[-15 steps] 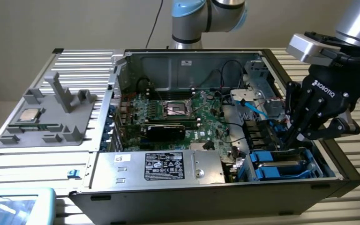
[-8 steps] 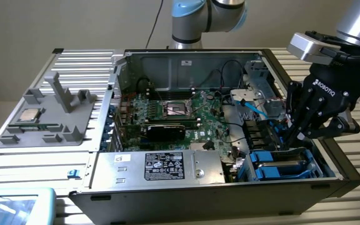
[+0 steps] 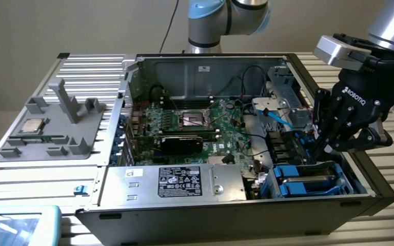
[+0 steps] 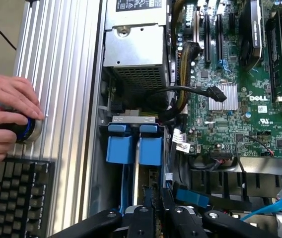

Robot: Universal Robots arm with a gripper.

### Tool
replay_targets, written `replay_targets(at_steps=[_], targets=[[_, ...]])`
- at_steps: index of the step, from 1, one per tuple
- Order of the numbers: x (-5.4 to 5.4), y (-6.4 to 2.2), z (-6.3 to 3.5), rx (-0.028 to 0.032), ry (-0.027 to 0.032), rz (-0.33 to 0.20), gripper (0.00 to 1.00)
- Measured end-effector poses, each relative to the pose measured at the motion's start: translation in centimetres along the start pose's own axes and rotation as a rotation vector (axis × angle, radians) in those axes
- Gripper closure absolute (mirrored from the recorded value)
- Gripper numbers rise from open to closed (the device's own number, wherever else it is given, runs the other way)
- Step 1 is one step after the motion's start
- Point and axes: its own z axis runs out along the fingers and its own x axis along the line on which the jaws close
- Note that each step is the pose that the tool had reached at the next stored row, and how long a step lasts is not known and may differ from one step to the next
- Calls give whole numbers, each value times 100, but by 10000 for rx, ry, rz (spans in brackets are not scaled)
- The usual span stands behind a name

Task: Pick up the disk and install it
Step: 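Insert the first disk wire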

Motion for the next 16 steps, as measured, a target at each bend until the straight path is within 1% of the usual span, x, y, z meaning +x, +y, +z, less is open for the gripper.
replay_targets(at_steps=[2,8,10,12,13,15,16], targets=[[0,0,2,-8,32,57,84],[10,-4,19,-6,33,62,84],[10,-4,22,-5,71,75,84],[10,-5,24,-5,84,77,84],[9,-5,28,-4,108,88,84],[6,-5,39,0,192,130,84],[3,-4,45,1,215,144,84]])
